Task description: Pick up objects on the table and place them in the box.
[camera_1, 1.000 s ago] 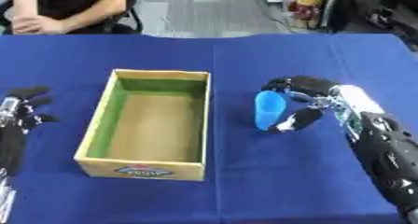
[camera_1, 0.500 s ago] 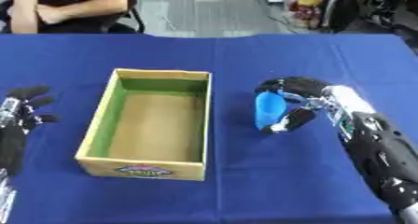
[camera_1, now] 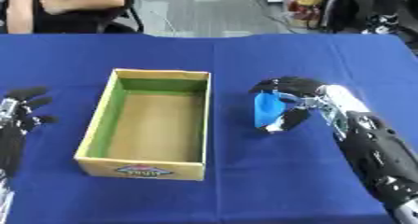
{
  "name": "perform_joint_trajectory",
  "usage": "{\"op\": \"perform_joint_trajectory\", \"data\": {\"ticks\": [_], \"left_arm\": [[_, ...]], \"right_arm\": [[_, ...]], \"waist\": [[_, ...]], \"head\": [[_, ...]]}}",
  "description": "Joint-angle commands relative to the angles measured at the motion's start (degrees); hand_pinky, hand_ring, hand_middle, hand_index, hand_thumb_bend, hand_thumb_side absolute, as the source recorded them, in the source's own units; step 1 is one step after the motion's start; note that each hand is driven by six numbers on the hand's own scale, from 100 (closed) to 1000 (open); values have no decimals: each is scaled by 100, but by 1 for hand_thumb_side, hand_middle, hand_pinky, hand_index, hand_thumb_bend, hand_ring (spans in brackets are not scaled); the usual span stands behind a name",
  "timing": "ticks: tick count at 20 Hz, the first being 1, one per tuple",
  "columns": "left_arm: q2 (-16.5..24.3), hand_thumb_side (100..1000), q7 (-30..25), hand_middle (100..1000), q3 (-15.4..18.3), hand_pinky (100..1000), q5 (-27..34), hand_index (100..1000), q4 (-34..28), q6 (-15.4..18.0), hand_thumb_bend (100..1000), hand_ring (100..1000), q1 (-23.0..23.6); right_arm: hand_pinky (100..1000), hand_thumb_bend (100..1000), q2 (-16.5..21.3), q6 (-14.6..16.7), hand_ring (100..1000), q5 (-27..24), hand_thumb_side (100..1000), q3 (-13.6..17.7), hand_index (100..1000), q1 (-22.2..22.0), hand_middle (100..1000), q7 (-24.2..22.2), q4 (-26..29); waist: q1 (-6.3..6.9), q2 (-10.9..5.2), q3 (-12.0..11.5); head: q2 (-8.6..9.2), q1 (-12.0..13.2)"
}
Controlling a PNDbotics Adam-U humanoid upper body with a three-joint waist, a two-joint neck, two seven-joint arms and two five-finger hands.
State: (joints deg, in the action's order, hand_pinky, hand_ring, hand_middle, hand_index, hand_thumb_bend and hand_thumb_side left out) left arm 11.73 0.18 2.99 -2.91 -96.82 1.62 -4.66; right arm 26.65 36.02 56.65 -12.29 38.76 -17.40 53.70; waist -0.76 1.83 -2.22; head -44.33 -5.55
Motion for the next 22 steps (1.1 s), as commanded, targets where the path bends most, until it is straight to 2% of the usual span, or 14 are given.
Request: {"op": "perform_joint_trajectory", "data": {"ticks": [1, 2, 3, 4, 9, 13, 22], "left_arm": [[66, 1000, -15, 844, -6, 614, -17, 837, -96, 1, 399, 818, -61], [67, 1000, -14, 844, -5, 614, -17, 837, -96, 1, 398, 818, -60], [68, 1000, -14, 844, -5, 614, -16, 837, -96, 2, 399, 818, -60], [69, 1000, -15, 844, -6, 614, -16, 837, -95, 2, 398, 818, -59], [72, 1000, -14, 844, -4, 615, -16, 838, -94, 2, 397, 818, -59], [73, 1000, -14, 845, -3, 615, -15, 837, -94, 2, 396, 819, -57], [72, 1000, -16, 846, -2, 616, -14, 837, -96, 2, 394, 819, -56]], "right_arm": [[707, 617, 114, -16, 781, 46, 698, 21, 958, 109, 869, -4, 60], [662, 608, 121, -23, 769, 51, 679, 26, 954, 102, 866, -13, 59], [680, 611, 127, -31, 774, 53, 686, 32, 955, 96, 867, -22, 59], [618, 597, 132, -41, 748, 53, 659, 38, 949, 90, 860, -30, 60], [520, 572, 146, -115, 668, 74, 605, 58, 924, 66, 837, -79, 77], [480, 564, 152, -156, 594, 86, 592, 65, 906, 55, 825, -99, 96], [414, 552, 158, -180, 523, 66, 557, 67, 850, 43, 774, -118, 99]], "waist": [[2, -49, -2], [2, -49, 0], [3, -49, 2], [4, -48, 5], [9, -47, 17], [9, -49, 22], [8, -49, 24]], "head": [[21, -64], [21, -64], [21, -64], [21, -66], [21, -74], [21, -75], [21, -72]]}}
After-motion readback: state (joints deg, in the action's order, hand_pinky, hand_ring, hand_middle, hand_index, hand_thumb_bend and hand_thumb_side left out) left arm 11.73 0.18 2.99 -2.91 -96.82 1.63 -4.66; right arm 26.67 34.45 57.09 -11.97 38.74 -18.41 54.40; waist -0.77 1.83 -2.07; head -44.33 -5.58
